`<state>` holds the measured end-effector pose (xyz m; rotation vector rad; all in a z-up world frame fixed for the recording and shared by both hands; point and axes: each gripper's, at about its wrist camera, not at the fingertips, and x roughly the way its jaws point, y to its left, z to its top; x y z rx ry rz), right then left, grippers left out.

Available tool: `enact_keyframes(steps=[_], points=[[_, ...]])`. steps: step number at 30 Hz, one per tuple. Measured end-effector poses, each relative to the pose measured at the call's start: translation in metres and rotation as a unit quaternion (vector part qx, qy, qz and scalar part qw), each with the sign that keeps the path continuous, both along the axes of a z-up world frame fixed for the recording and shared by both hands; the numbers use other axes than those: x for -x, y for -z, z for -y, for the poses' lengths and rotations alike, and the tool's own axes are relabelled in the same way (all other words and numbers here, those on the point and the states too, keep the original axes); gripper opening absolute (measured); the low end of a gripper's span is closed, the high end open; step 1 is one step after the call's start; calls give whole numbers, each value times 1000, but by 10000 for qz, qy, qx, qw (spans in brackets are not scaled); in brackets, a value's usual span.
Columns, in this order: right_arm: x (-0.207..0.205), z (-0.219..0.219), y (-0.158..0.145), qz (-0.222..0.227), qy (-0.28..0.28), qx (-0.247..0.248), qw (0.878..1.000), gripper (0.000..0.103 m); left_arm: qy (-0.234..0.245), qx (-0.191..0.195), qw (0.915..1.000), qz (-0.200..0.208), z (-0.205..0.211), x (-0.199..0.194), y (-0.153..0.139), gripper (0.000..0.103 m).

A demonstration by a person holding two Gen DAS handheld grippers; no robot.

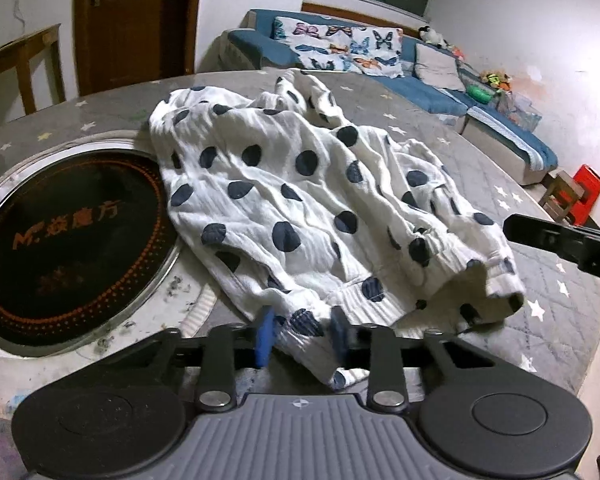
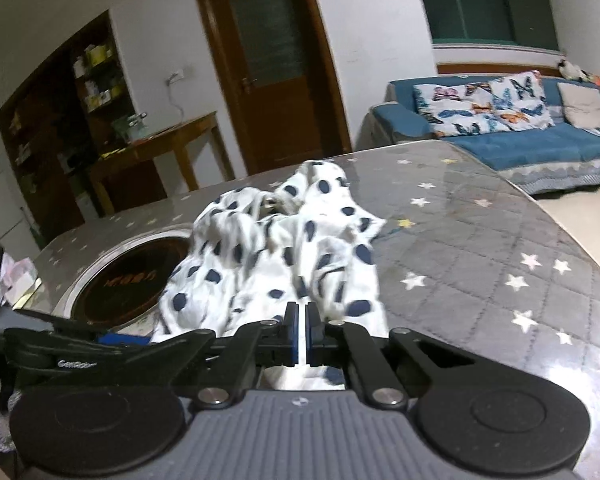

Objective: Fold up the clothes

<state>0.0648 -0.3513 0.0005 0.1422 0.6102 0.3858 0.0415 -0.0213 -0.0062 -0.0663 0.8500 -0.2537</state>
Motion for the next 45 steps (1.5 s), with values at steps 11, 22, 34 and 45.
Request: enact_keyframes(steps=[11, 22, 34, 45], points=[[2, -8, 9, -166, -189, 10, 9997, 14, -85, -41, 9999, 39, -3, 4, -6, 21], [4, -6, 27, -321, 43, 201, 9993, 33, -280, -80, 9996, 37, -13, 16, -12, 21], [-1, -5, 37, -515, 4, 116, 9986, 38, -367, -259, 9989, 95, -11, 20, -14, 21], [3, -13, 43, -532, -71, 207, 9983, 38, -460, -303, 9984, 82, -12, 22, -10, 22]])
